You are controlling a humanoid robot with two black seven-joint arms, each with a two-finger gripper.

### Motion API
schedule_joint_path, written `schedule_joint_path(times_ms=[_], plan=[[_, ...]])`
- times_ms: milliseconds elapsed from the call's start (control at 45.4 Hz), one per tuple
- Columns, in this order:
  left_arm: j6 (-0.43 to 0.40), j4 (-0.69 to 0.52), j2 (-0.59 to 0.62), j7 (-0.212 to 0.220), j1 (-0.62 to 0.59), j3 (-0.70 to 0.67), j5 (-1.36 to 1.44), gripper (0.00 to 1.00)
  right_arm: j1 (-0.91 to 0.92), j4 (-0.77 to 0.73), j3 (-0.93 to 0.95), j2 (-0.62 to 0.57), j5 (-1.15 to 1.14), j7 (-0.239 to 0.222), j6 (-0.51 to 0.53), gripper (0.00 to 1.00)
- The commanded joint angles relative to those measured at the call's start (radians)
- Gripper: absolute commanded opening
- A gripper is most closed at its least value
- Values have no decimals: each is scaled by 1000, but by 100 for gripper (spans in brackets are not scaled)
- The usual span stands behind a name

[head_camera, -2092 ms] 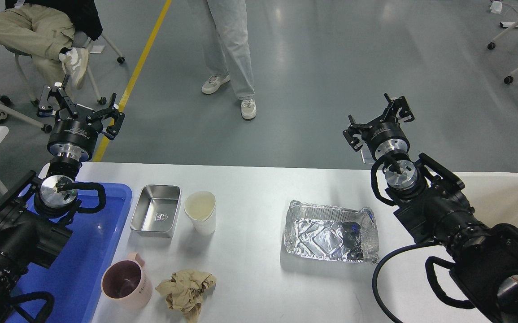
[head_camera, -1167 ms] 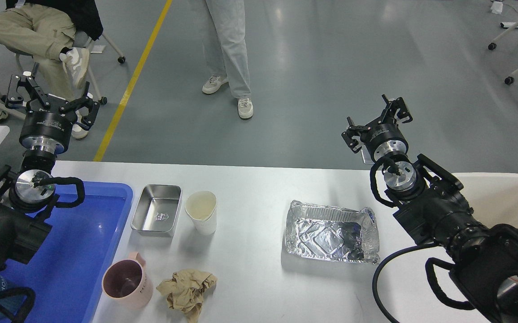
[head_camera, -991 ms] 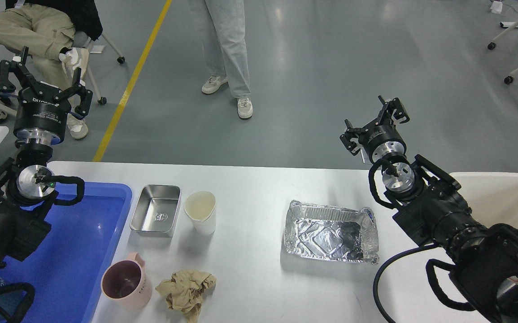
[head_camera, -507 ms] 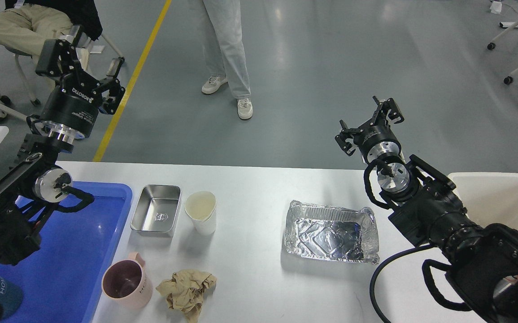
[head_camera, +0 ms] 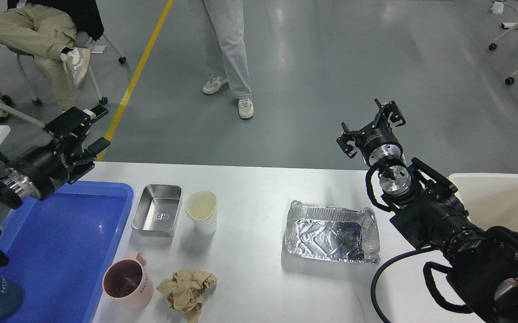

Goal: Tidy desktop
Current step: 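Swing the left gripper down toward the pink mug near the tray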

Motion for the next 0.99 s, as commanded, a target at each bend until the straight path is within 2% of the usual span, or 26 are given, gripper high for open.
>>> schedule_joint_path(times_ms=[0,66,264,352,485,617,837,969], plan=[[-42,-47,97,4,1,33,0,96,-5,0,1,2,0,0,0,100],[-116,-52,130,4,0,27,-9,96,-5,0,1,2,0,0,1,100],[-52,-52,186,4,1,27,-14,96,-6,0,1,2,0,0,1,100],[-52,-38,186,8,3,35,-13,97,-6,0,1,2,0,0,1,100],[-56,-37,181,48,6,35,-8,97,-17,0,1,2,0,0,1,100],[-61,-47,215,21,6,6,-6,97,-22,0,1,4,0,0,0,100],[-73,-57,310,24,26,29,-2,97,-22,0,1,4,0,0,0,100],[-111,-103,368,21,49,33,15,96,-22,0,1,4,0,1,0,100]])
